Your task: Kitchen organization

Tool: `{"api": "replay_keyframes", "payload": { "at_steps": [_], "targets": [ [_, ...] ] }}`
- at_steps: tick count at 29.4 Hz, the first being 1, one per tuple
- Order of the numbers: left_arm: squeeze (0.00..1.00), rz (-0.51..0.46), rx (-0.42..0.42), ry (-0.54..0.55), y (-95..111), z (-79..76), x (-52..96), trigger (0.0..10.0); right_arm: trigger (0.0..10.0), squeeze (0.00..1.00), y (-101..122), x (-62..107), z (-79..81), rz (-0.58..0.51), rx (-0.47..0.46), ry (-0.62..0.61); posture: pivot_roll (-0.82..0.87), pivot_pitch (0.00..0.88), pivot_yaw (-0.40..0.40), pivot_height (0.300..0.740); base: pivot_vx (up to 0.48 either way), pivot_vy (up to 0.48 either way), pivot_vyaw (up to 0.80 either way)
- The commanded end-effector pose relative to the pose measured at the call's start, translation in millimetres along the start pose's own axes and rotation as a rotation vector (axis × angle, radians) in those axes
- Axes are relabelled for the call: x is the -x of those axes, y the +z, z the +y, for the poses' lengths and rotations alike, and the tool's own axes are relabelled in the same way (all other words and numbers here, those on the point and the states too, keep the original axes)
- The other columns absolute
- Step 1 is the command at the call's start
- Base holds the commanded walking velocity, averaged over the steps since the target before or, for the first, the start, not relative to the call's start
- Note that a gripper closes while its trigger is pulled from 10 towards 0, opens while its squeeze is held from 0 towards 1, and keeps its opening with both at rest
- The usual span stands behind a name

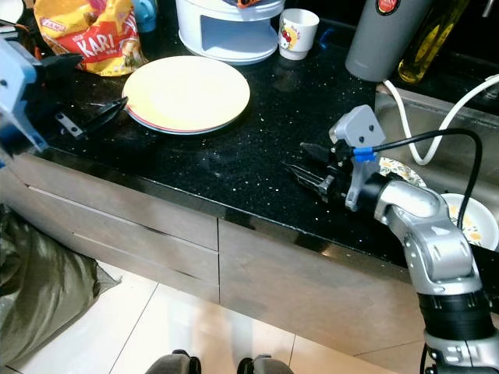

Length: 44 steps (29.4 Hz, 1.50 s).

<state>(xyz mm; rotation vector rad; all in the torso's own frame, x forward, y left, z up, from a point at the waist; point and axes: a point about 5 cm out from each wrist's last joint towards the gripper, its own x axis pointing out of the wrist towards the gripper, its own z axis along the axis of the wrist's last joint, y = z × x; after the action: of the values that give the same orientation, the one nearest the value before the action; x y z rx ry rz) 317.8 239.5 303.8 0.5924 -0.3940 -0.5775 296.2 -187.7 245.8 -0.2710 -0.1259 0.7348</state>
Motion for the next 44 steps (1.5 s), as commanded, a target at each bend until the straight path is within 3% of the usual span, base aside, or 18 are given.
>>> {"api": "replay_keyframes", "payload": {
  "at_steps": [1,5,6,7,8,13,14,16,19,20,21,22,25,27,34,39,43,44],
  "targets": [
    [0.00,0.000,-0.005,-0.044,-4,-6.5,-5.8,10.0,10.0,0.00,6,4.6,0.6,-0.031,0.006,-0.011,0.06,0.145,-0.042,0.740,0.000,0.000,0.00],
    [0.00,-0.044,0.032,-0.053,-1,-6.6,-8.8,10.0,10.0,0.00,21,-0.7,16.8,-0.124,0.025,0.064,0.05,0.158,-0.039,0.740,0.000,0.000,0.00],
    [0.00,-0.083,0.078,-0.045,2,-6.1,-8.7,10.0,10.0,0.00,27,-6.0,23.4,-0.162,0.030,0.087,0.05,0.159,-0.040,0.740,0.000,0.000,0.00],
    [0.00,-0.212,0.230,-0.021,16,-3.7,-4.6,10.0,10.0,0.00,39,-22.7,40.6,-0.241,0.026,0.146,0.05,0.162,-0.043,0.740,0.000,0.000,0.00],
    [0.00,-0.212,0.230,-0.021,16,-3.7,-4.6,10.0,10.0,0.00,39,-22.7,40.6,-0.241,0.026,0.146,0.05,0.162,-0.043,0.740,0.000,0.000,0.00],
    [0.00,-0.388,0.396,0.000,37,-0.3,15.4,10.0,10.0,0.00,51,-51.6,67.6,-0.308,0.011,0.245,0.07,0.167,-0.058,0.740,0.000,0.000,0.00],
    [0.00,-0.388,0.396,0.000,37,-0.3,15.4,10.0,10.0,0.00,51,-51.6,67.6,-0.308,0.011,0.245,0.07,0.167,-0.058,0.740,0.000,0.000,0.00],
    [0.00,-0.414,0.412,0.011,43,1.0,30.3,10.0,10.0,0.00,52,-64.1,72.5,-0.306,0.023,0.258,0.11,0.164,-0.076,0.740,0.000,0.000,0.00],
    [0.00,-0.333,0.376,0.031,41,0.0,51.8,10.0,10.0,0.00,51,-82.8,78.8,-0.290,0.051,0.262,0.14,0.160,-0.095,0.740,0.000,0.000,0.00],
    [0.00,-0.333,0.376,0.031,41,0.0,51.8,10.0,10.0,0.00,51,-82.8,78.8,-0.290,0.051,0.262,0.14,0.160,-0.095,0.740,0.000,0.000,0.00],
    [0.00,-0.194,0.302,0.033,29,-4.1,63.6,10.0,10.0,0.00,49,-92.2,78.8,-0.270,0.068,0.246,0.16,0.154,-0.107,0.740,0.000,0.000,0.00],
    [0.00,-0.194,0.302,0.033,29,-4.1,63.6,10.0,10.0,0.00,49,-92.2,78.8,-0.270,0.068,0.246,0.16,0.154,-0.107,0.740,0.000,0.000,0.00],
    [0.00,-0.016,0.176,0.063,13,-5.5,73.6,10.0,10.0,0.00,44,-101.7,69.8,-0.227,0.091,0.169,0.17,0.149,-0.114,0.740,0.000,0.000,0.00],
    [0.00,0.001,0.160,0.068,13,-5.3,73.8,10.0,10.0,0.00,44,-102.0,68.8,-0.227,0.101,0.161,0.17,0.143,-0.109,0.740,0.000,0.000,0.00],
    [0.00,-0.093,0.220,0.019,38,-10.7,71.2,10.0,10.0,0.00,51,-102.8,73.9,-0.276,0.164,0.172,0.15,0.132,-0.089,0.740,0.000,0.000,0.00],
    [0.00,-0.267,0.398,-0.209,68,-34.7,79.6,10.0,10.0,0.00,52,-117.3,102.8,-0.292,0.274,0.262,0.16,0.135,-0.088,0.740,0.000,0.000,0.00],
    [0.00,-0.313,0.450,-0.283,75,-42.8,86.9,10.0,10.0,0.00,49,-125.2,107.0,-0.274,0.328,0.268,0.17,0.136,-0.094,0.740,0.000,0.000,0.00],
    [0.00,-0.327,0.489,-0.342,79,-51.5,94.1,10.0,10.0,0.00,50,-133.4,105.5,-0.255,0.377,0.248,0.17,0.136,-0.096,0.740,0.000,0.000,0.00]
  ]
}}
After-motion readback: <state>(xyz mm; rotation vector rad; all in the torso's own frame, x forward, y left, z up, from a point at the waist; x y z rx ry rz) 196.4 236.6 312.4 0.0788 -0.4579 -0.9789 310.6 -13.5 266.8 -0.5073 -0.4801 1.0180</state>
